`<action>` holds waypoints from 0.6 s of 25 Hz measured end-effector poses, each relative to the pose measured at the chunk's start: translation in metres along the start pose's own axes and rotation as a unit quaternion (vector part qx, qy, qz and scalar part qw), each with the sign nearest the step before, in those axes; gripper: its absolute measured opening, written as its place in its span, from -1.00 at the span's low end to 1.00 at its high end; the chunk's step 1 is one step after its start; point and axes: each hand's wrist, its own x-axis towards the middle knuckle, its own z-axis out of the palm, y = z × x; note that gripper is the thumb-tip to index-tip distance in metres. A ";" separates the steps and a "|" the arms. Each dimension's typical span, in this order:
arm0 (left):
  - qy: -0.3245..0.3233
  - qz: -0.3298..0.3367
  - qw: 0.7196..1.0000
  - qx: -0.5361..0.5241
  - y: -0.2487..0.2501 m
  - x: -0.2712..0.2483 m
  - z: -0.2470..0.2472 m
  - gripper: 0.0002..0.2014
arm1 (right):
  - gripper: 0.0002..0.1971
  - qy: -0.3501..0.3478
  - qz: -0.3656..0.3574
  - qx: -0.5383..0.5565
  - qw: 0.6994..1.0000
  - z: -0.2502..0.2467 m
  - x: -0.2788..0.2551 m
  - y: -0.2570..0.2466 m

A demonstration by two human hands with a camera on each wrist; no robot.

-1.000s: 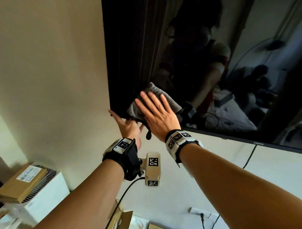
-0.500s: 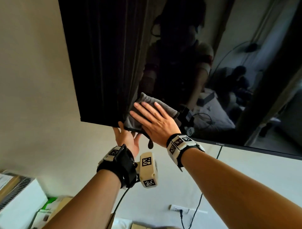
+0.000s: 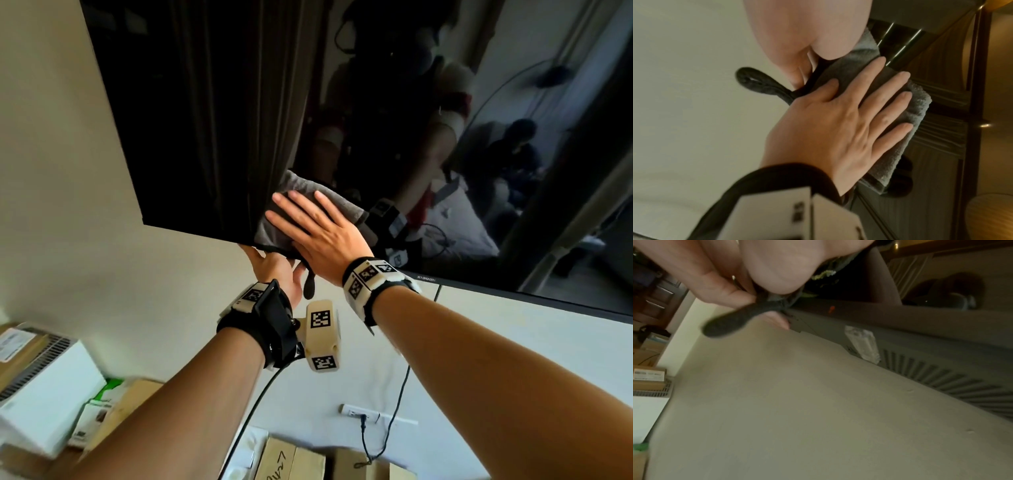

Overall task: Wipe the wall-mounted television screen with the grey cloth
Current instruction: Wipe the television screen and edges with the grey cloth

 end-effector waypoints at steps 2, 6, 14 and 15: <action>0.000 -0.001 1.000 -0.006 -0.007 -0.002 0.006 -0.43 | -0.37 -0.002 0.003 -0.005 1.000 -0.002 -0.015 0.013; -0.006 -0.016 1.000 -0.020 -0.025 -0.012 0.020 -0.54 | -0.37 0.000 0.030 -0.025 0.999 -0.007 -0.062 0.042; -0.005 0.011 1.000 -0.013 -0.074 -0.048 0.053 -0.57 | -0.42 0.006 0.040 -0.006 0.999 -0.006 -0.093 0.060; 0.000 0.005 1.000 -0.021 -0.077 -0.050 0.055 -0.58 | -0.42 0.009 0.043 -0.013 0.999 -0.007 -0.108 0.069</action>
